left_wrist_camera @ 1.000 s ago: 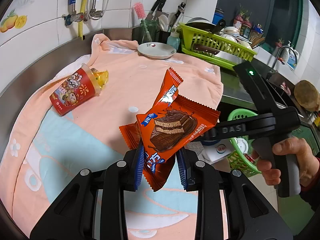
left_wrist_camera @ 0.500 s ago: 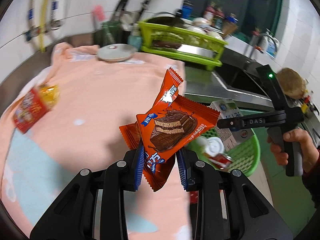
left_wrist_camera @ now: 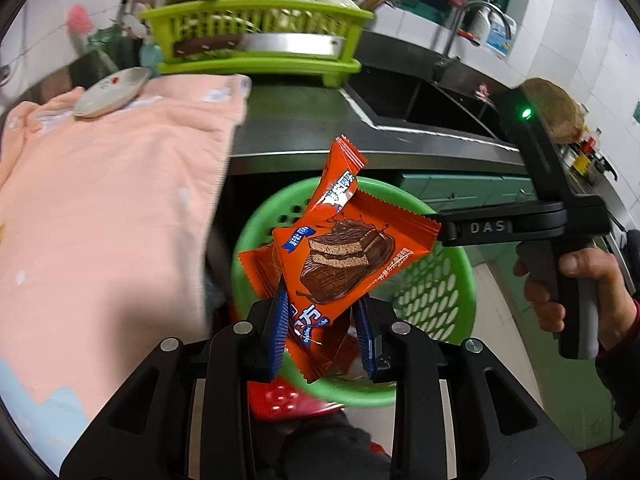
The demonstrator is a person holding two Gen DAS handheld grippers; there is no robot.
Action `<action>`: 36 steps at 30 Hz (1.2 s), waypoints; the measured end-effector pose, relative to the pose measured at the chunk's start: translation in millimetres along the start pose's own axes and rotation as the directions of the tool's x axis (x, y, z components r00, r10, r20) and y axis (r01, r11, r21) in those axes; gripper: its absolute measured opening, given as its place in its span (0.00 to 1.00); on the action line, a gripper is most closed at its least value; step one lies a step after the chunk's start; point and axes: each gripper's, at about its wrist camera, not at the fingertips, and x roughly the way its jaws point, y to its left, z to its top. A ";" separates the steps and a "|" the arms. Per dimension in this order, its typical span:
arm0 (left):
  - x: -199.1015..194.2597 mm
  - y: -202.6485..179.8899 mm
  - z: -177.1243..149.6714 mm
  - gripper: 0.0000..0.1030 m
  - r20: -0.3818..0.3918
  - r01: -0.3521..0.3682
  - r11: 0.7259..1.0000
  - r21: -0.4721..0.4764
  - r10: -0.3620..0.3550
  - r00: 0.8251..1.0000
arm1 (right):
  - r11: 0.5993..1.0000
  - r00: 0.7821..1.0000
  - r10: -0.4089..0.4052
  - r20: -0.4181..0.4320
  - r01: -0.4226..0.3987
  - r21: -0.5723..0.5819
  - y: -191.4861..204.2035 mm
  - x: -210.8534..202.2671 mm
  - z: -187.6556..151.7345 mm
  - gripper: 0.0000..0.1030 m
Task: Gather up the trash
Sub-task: 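Carry the milk carton and wafer packets over the green basket and release both, then move both grippers back toward the red cup on the towel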
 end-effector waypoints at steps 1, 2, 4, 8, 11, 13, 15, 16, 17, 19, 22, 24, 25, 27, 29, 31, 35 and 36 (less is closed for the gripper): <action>5.8 -4.6 1.5 0.30 -0.008 0.009 1.000 0.003 -0.009 1.000 | 1.000 1.000 -0.001 0.009 0.001 -0.003 -2.3 -4.3 -0.4 0.75; 9.9 -7.9 2.3 0.32 -0.012 0.008 1.000 0.007 -0.008 1.000 | 1.000 1.000 -0.003 0.016 0.003 -0.003 -3.9 -6.6 0.1 0.75; 20.7 -15.9 4.1 0.38 -0.028 0.000 1.000 0.014 0.001 1.000 | 1.000 1.000 -0.009 0.029 0.009 -0.006 -9.8 -12.6 -0.4 0.78; 31.4 -19.0 3.1 0.52 -0.044 0.005 1.000 -0.005 -0.005 0.999 | 1.000 0.998 -0.016 0.056 0.016 -0.003 -17.7 -22.1 -3.2 0.81; 31.5 -18.7 1.8 0.56 -0.048 0.013 1.000 -0.013 -0.014 0.999 | 1.000 0.998 -0.012 0.059 0.012 0.002 -20.0 -24.9 -4.5 0.81; 28.5 -16.5 0.5 0.56 -0.046 0.003 1.000 -0.014 -0.004 0.999 | 1.000 0.998 -0.011 0.062 0.011 -0.003 -17.9 -25.9 -4.5 0.81; 21.0 -10.8 -1.5 0.56 -0.038 -0.001 1.000 -0.023 0.000 0.999 | 1.000 0.998 -0.003 0.063 0.003 -0.009 -15.0 -26.7 -4.0 0.81; 16.8 -7.1 -2.0 0.56 -0.033 -0.007 1.000 -0.028 0.006 0.999 | 1.000 0.998 0.001 0.064 0.000 -0.013 -12.4 -26.6 -3.9 0.81; 13.5 -4.0 -2.3 0.56 -0.028 -0.011 0.999 -0.030 0.010 1.000 | 1.000 0.998 0.002 0.064 -0.001 -0.017 -10.0 -26.7 -3.9 0.82; 2.1 5.1 -5.0 0.56 -0.013 -0.026 0.999 -0.043 0.025 1.000 | 1.000 0.998 0.005 0.065 -0.003 -0.031 -1.5 -26.8 -3.6 0.82; -11.3 16.9 -7.9 0.56 0.002 -0.040 0.998 -0.057 0.040 0.999 | 0.999 0.998 0.018 0.067 -0.014 -0.051 12.9 -27.4 -2.3 0.82; -23.2 26.8 -11.5 0.56 0.014 -0.064 0.996 -0.064 0.065 0.998 | 0.998 0.997 0.023 0.070 -0.018 -0.067 22.9 -28.2 -1.1 0.82; -29.1 32.6 -13.7 0.56 0.020 -0.076 0.995 -0.071 0.078 0.997 | 0.997 0.997 0.031 0.070 -0.025 -0.077 30.7 -28.7 -0.3 0.82; -40.2 43.5 -17.7 0.56 0.032 -0.095 0.992 -0.086 0.098 0.995 | 0.994 0.996 0.045 0.071 -0.038 -0.098 44.5 -29.5 1.0 0.82; -51.8 56.1 -21.8 0.56 0.041 -0.116 0.988 -0.104 0.121 0.992 | 0.991 0.996 0.054 0.070 -0.045 -0.123 59.7 -29.0 2.6 0.83; -66.1 73.1 -28.0 0.56 0.052 -0.149 0.981 -0.123 0.156 0.986 | 0.987 0.996 0.064 0.065 -0.054 -0.149 75.7 -27.6 4.3 0.84; -91.1 106.9 -38.0 0.56 0.066 -0.230 0.960 -0.157 0.243 0.968 | 0.978 0.995 0.087 0.049 -0.076 -0.196 107.6 -20.6 10.4 0.84; -98.1 117.4 -40.5 0.56 0.070 -0.248 0.954 -0.167 0.262 0.963 | 0.975 0.995 0.093 0.045 -0.082 -0.205 116.3 -18.3 12.2 0.84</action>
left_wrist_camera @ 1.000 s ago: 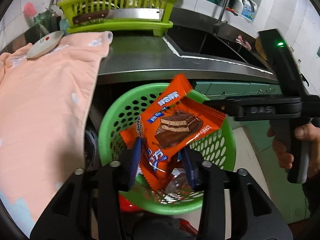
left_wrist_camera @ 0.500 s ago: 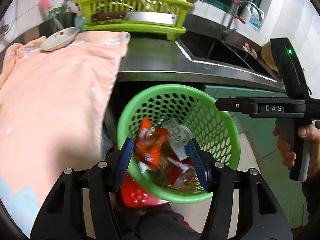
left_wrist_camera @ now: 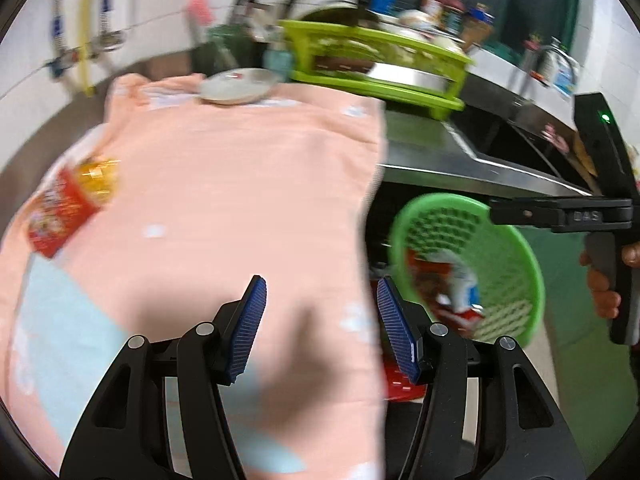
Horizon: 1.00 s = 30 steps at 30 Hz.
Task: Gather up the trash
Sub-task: 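Move both grippers back toward the red cup on the towel, then grasp the red printed cup with the left gripper and lift it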
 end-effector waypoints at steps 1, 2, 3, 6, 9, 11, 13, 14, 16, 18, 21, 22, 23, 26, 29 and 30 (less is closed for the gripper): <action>-4.7 16.0 0.3 0.56 0.007 -0.029 0.999 -0.014 0.029 1.000 | 1.000 1.000 0.006 -0.002 -0.006 -0.012 8.7 3.6 3.4 0.84; -7.8 26.4 -0.1 0.56 0.010 -0.048 0.999 -0.023 0.048 0.999 | 1.000 1.000 0.010 -0.004 -0.010 -0.021 15.2 6.1 5.6 0.84; -11.3 39.5 0.3 0.56 0.014 -0.072 0.997 -0.032 0.073 0.997 | 0.999 1.000 0.017 -0.008 -0.017 -0.033 24.1 9.9 8.8 0.84; -19.9 84.4 4.5 0.56 0.015 -0.153 0.985 -0.073 0.155 0.988 | 0.997 0.999 0.032 -0.021 -0.033 -0.069 47.9 21.3 18.3 0.84; -26.9 123.2 9.9 0.58 0.014 -0.207 0.972 -0.114 0.210 0.978 | 0.993 0.998 0.042 -0.036 -0.046 -0.104 69.5 33.3 27.7 0.84; -29.4 146.8 16.3 0.64 0.016 -0.249 0.959 -0.132 0.253 0.967 | 0.991 0.998 0.048 -0.045 -0.054 -0.126 83.7 41.7 35.1 0.85; -31.2 168.4 23.7 0.68 0.017 -0.290 0.948 -0.134 0.295 0.955 | 0.988 0.997 0.054 -0.054 -0.061 -0.143 96.6 49.6 41.7 0.85; -31.8 173.4 25.8 0.70 0.018 -0.303 0.944 -0.131 0.308 0.951 | 0.986 0.997 0.058 -0.058 -0.066 -0.152 103.0 53.0 45.7 0.85; -31.1 184.3 32.8 0.75 0.020 -0.328 0.938 -0.111 0.332 0.943 | 0.983 0.996 0.064 -0.063 -0.073 -0.166 112.5 58.3 51.5 0.85; -24.9 195.9 40.8 0.76 0.010 -0.362 0.928 -0.085 0.364 0.931 | 0.980 0.995 0.067 -0.068 -0.078 -0.184 123.8 64.7 58.6 0.85; -11.2 208.8 47.9 0.81 -0.007 -0.383 0.923 -0.040 0.383 0.924 | 0.975 0.995 0.071 -0.077 -0.085 -0.204 137.4 73.3 67.0 0.85; -5.4 213.3 49.9 0.82 -0.012 -0.391 0.920 -0.022 0.390 0.921 | 0.974 0.994 0.071 -0.079 -0.086 -0.211 141.3 76.3 69.2 0.85; -0.2 216.5 51.2 0.82 -0.017 -0.393 0.919 -0.012 0.393 0.919 | 0.973 0.994 0.070 -0.082 -0.086 -0.216 144.1 78.6 70.2 0.85; 16.8 231.2 55.8 0.82 -0.043 -0.393 0.920 0.008 0.393 0.919 | 0.969 0.993 0.070 -0.097 -0.091 -0.231 152.8 88.9 74.6 0.85; 30.6 239.5 57.2 0.84 -0.054 -0.376 0.926 0.040 0.377 0.925 | 0.966 0.991 0.068 -0.113 -0.094 -0.241 158.3 97.7 76.5 0.85; 35.3 240.7 57.5 0.85 -0.056 -0.368 0.928 0.057 0.371 0.927 | 0.965 0.991 0.066 -0.117 -0.093 -0.245 159.5 100.4 77.0 0.85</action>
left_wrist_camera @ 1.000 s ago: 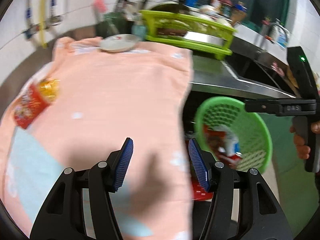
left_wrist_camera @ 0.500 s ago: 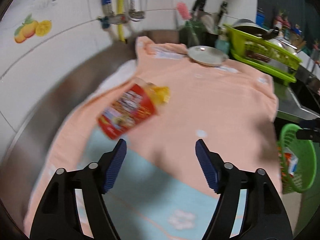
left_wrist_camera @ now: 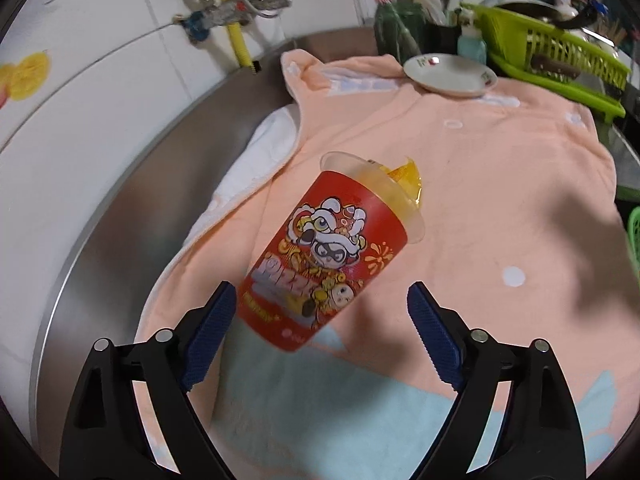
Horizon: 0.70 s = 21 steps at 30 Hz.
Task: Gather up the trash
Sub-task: 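Grasp the red printed cup with the left gripper and lift it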
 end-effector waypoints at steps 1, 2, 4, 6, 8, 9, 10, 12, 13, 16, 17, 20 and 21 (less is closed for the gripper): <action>2.8 -0.8 -0.5 0.85 -0.001 0.003 1.000 0.012 -0.003 1.000 | 1.000 1.000 -0.002 -0.003 0.002 -0.004 0.5 1.7 0.0 0.85; 6.8 -2.4 -0.2 0.85 -0.004 0.002 0.999 0.032 -0.002 1.000 | 1.000 1.000 -0.007 -0.008 0.007 -0.008 1.0 4.9 1.2 0.85; 14.8 -5.4 0.8 0.86 -0.015 -0.003 0.998 0.062 0.004 1.000 | 1.000 1.000 -0.007 -0.013 0.007 -0.010 1.4 7.7 1.4 0.85; 22.0 -6.4 2.8 0.86 -0.021 -0.013 0.997 0.081 0.014 1.000 | 1.000 1.000 -0.011 -0.018 0.010 -0.013 1.7 11.8 3.7 0.85; 27.4 -6.9 5.3 0.86 -0.018 -0.028 0.994 0.102 0.030 0.999 | 1.000 1.000 -0.011 -0.022 0.010 -0.015 2.4 14.6 4.7 0.85; 30.4 -6.7 6.6 0.86 -0.021 -0.036 0.993 0.108 0.039 0.999 | 1.000 1.000 -0.009 -0.026 0.008 -0.017 2.7 15.7 4.9 0.85; 33.1 -6.2 7.8 0.86 -0.023 -0.041 0.992 0.115 0.044 0.999 | 1.000 1.000 -0.009 -0.028 0.008 -0.020 3.5 17.0 5.2 0.85; 36.7 -5.4 10.2 0.86 -0.027 -0.043 0.991 0.128 0.047 0.999 | 1.000 0.999 -0.010 -0.034 0.009 -0.026 5.2 19.5 5.0 0.85; 38.5 -5.4 11.3 0.86 -0.032 -0.045 0.990 0.135 0.050 0.998 | 1.000 0.999 -0.008 -0.036 0.007 -0.029 6.0 20.6 4.8 0.85; 43.9 -5.3 14.7 0.86 -0.037 -0.049 0.987 0.155 0.055 0.998 | 1.000 0.999 -0.003 -0.039 0.002 -0.032 7.7 22.3 4.1 0.85; 45.7 -6.2 15.5 0.86 -0.037 -0.050 0.986 0.162 0.057 0.998 | 0.999 0.999 -0.003 -0.041 0.001 -0.034 8.2 23.1 4.1 0.85; 50.8 -11.8 16.6 0.82 -0.041 -0.055 0.980 0.191 0.064 0.997 | 0.999 0.999 -0.002 -0.044 0.001 -0.033 7.7 25.1 4.3 0.85; 51.6 -13.5 16.7 0.81 -0.039 -0.064 0.978 0.197 0.073 0.997 | 1.000 0.999 0.000 -0.044 -0.001 -0.030 7.2 25.1 4.0 0.85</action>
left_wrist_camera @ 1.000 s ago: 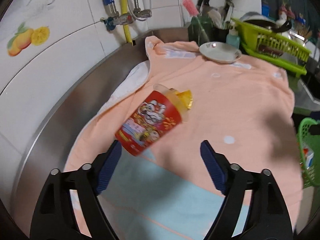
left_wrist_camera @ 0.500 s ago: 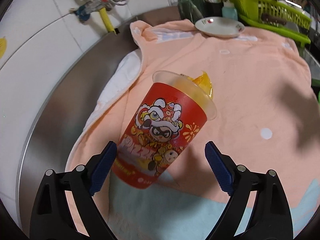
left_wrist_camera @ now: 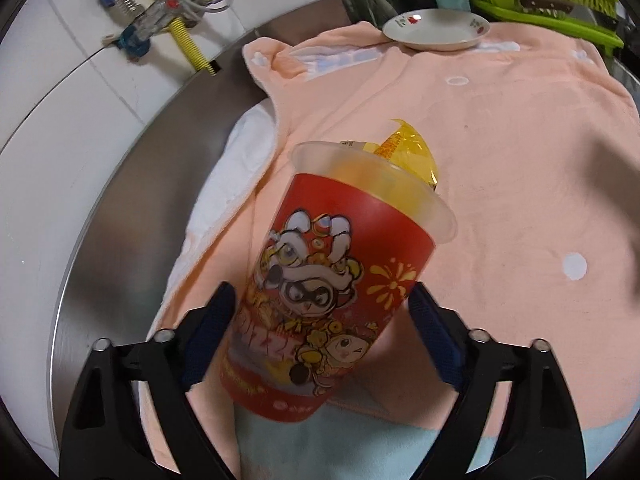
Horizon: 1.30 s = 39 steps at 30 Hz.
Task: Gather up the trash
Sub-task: 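Grasp the red printed cup with the left gripper and lift it, then grasp the yellow wrapper with the right gripper while the left holds the red cup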
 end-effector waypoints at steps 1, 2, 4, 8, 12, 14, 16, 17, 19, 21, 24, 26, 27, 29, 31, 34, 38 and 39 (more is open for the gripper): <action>0.0 -0.5 0.1 0.81 0.004 -0.007 1.000 0.003 0.007 1.000 | 1.000 1.000 0.000 0.000 0.000 0.001 -0.2 -0.3 -0.1 0.85; -0.5 -1.2 0.1 0.80 0.007 -0.011 1.000 -0.003 0.011 1.000 | 1.000 1.000 0.000 0.002 0.000 0.005 -0.7 -0.6 -0.9 0.85; -2.0 -0.3 -0.5 0.77 0.008 -0.011 1.000 -0.018 0.012 1.000 | 1.000 1.000 0.003 0.003 -0.003 0.012 -0.8 -1.3 -2.2 0.85; -8.7 1.0 -2.3 0.72 -0.008 0.010 0.999 -0.044 -0.010 1.000 | 1.000 1.000 0.013 0.012 -0.013 0.023 -1.1 -5.2 -6.2 0.85; -22.4 -1.3 -6.8 0.70 -0.018 0.069 0.994 -0.084 -0.071 0.997 | 0.999 0.999 0.026 0.022 -0.027 0.037 -3.2 -9.2 -10.1 0.85; -31.4 -7.1 -11.0 0.69 -0.033 0.091 0.992 -0.087 -0.094 0.995 | 0.999 0.999 0.032 0.028 -0.033 0.040 -3.3 -12.8 -13.9 0.85; -42.3 -14.4 -16.2 0.68 -0.047 0.110 0.990 -0.086 -0.114 0.992 | 0.998 0.999 0.036 0.033 -0.037 0.041 -3.1 -16.6 -17.1 0.85; -47.2 -17.9 -18.4 0.68 -0.056 0.112 0.990 -0.082 -0.117 0.992 | 0.998 0.999 0.038 0.037 -0.039 0.042 -3.3 -19.9 -19.6 0.85; -59.4 -23.7 -24.4 0.68 -0.074 0.127 0.988 -0.082 -0.133 0.988 | 0.998 0.998 0.045 0.043 -0.047 0.044 -3.2 -24.9 -22.9 0.85; -71.8 -26.6 -30.7 0.68 -0.082 0.129 0.988 -0.087 -0.136 0.987 | 0.998 0.997 0.051 0.050 -0.053 0.042 -2.9 -29.7 -25.9 0.85; -95.3 -28.8 -45.0 0.68 -0.074 0.146 0.981 -0.126 -0.156 0.985 | 0.997 0.996 0.065 0.055 -0.067 0.033 -0.4 -34.0 -27.8 0.85; -105.8 -30.3 -55.1 0.68 -0.065 0.155 0.976 -0.152 -0.166 0.984 | 0.996 0.995 0.080 0.057 -0.081 0.029 3.2 -33.8 -26.1 0.85; -111.0 -31.0 -60.7 0.68 -0.058 0.157 0.974 -0.166 -0.168 0.984 | 0.995 0.994 0.095 0.053 -0.096 0.027 5.7 -32.7 -24.8 0.85; -120.7 -34.4 -75.0 0.68 -0.055 0.150 0.970 -0.190 -0.163 0.985 | 0.994 0.993 0.109 0.048 -0.111 0.024 11.9 -27.5 -18.1 0.84; -126.6 -36.3 -87.6 0.67 -0.046 0.142 0.968 -0.208 -0.155 0.987 | 0.994 0.993 0.111 0.044 -0.111 -0.002 24.6 -19.3 -7.6 0.84; -132.1 -36.8 -101.0 0.67 -0.031 0.134 0.963 -0.233 -0.145 0.989 | 0.990 0.989 0.141 0.039 -0.140 -0.026 44.2 -6.2 9.2 0.84; -137.2 -30.3 -111.6 0.67 -0.007 0.125 0.953 -0.275 -0.132 0.991 | 0.984 0.984 0.173 0.031 -0.171 -0.053 69.4 15.1 36.2 0.84; -138.6 -28.0 -114.5 0.67 0.002 0.130 0.948 -0.290 -0.135 0.991 | 0.981 0.982 0.185 0.027 -0.183 -0.056 76.2 22.2 44.4 0.84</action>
